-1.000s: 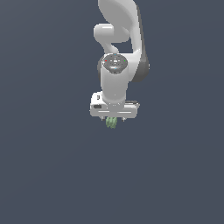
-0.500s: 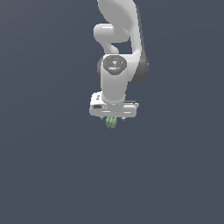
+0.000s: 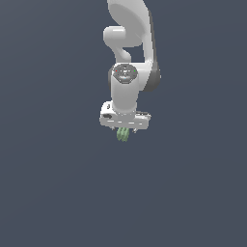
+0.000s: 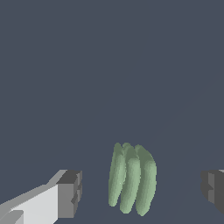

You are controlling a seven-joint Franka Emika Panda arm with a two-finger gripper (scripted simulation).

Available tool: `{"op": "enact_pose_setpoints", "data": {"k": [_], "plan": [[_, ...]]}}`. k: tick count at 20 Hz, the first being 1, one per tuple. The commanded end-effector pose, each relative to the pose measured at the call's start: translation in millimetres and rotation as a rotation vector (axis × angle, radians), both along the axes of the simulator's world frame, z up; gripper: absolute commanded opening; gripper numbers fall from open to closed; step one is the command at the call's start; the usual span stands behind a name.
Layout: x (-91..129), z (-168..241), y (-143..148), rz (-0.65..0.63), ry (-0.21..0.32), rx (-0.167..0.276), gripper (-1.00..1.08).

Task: Pick up the object and move it to a goal position.

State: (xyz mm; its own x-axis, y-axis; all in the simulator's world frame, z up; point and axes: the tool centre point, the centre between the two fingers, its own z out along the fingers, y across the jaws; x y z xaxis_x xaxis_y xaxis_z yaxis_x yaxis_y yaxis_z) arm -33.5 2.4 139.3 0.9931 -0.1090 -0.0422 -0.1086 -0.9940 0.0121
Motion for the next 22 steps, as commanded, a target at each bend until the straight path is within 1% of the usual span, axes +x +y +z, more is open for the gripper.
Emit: {"op": "enact_pose_setpoints", "data": {"k": [1,7,12,16,22], "plan": [[-9,-8,-1,-0.031,-0.008,0.001,1.0],[-33,-28,-3,-0.112,-0.028,0.003,1.0],[-47,-37,-5,-0.155,-0.039,0.003,1.0],[-52,-41,-6,-0.171,-0.043,0.004,1.0],[-52,-44,-6,-0.17,-0.042,0.004,1.0]]}}
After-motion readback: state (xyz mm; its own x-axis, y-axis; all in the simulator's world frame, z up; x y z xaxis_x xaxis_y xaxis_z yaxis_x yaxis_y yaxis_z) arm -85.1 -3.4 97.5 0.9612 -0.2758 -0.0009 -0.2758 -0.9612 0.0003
